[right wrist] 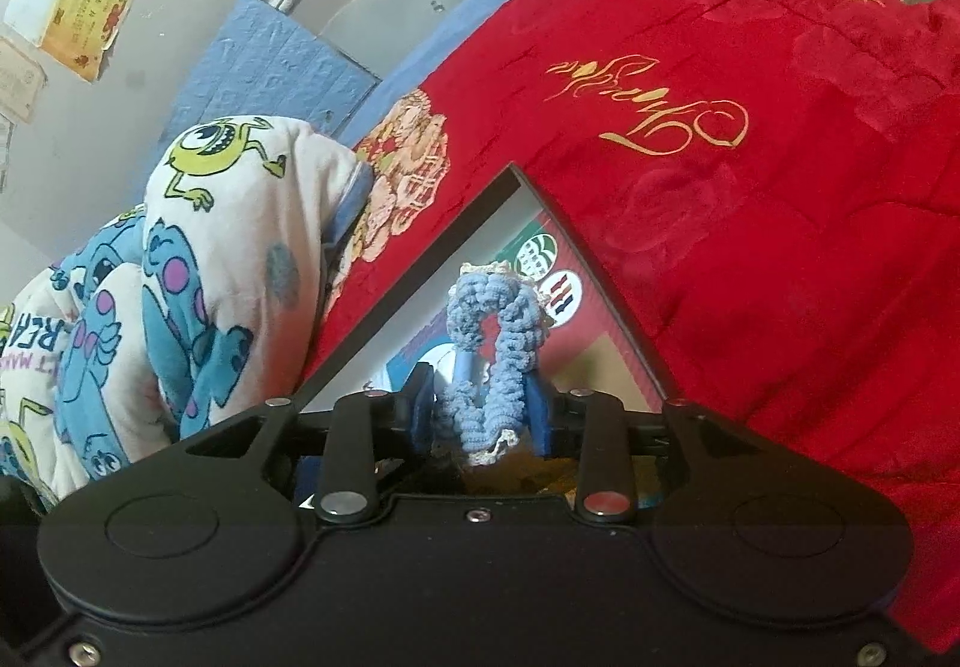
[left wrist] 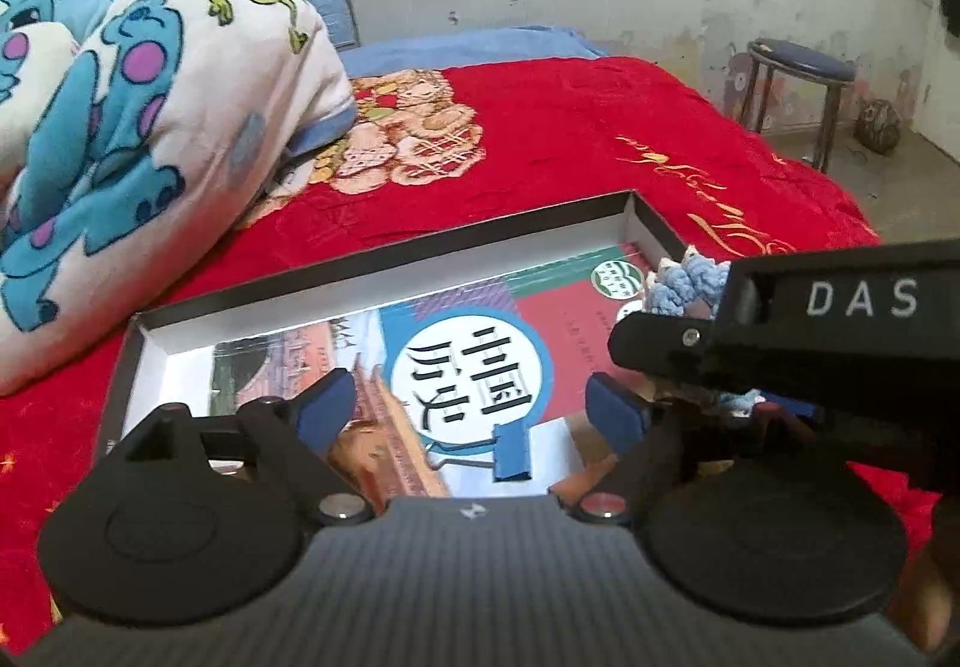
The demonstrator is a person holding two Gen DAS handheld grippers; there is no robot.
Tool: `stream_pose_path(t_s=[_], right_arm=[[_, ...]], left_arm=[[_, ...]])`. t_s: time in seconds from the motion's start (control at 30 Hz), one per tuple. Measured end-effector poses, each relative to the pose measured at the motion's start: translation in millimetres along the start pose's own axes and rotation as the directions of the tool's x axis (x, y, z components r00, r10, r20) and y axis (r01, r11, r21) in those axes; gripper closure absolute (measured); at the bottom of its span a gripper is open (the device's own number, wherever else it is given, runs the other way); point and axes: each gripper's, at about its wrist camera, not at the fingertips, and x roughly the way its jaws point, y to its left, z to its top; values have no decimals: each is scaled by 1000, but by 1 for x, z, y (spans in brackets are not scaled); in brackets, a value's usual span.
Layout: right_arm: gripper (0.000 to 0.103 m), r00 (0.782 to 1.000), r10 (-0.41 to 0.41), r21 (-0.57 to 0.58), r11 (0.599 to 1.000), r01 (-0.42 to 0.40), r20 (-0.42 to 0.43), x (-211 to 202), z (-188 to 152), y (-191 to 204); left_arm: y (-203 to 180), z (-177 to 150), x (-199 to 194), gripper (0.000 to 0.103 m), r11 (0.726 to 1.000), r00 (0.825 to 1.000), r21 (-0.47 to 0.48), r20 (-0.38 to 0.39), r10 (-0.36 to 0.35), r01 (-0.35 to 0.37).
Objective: Organize objects
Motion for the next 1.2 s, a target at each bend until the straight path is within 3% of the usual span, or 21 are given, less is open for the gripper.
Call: stream_pose_path(t_s=[0.13,0.3,0.47,0.57,0.7,0.8,0.93,1.03,1.2], right_arm=[[55,1000,27,23,999,-27,1,-7,1,3],[46,994,97,-1,995,-97,43,-28,5,19],[36,986,148,-42,988,-145,77,-52,7,37],[20,978,176,-93,982,-166,114,-69,5,51],[15,969,159,-156,979,-130,191,-92,6,73],[3,949,190,-187,972,-144,252,-112,2,86],[0,937,174,-250,963,-98,302,-134,-6,110],[0,939,146,-310,950,-45,311,-150,-17,122],[0,953,83,-370,928,33,293,-172,-46,125]], left_arm=[[4,2,-8,10,1000,1000,-4,-5,23,-23],[16,7,-31,8,998,998,-17,18,56,-56],[38,14,-63,0,996,994,-65,83,69,-63],[51,21,-81,0,992,991,-104,113,78,-66],[70,26,-113,0,990,979,-114,178,103,-83],[83,24,-137,0,992,967,-64,225,119,-107],[96,16,-165,0,983,944,-7,278,177,-182],[103,8,-181,0,982,936,-8,301,181,-187],[110,-13,-210,0,990,931,-56,339,138,-126]])
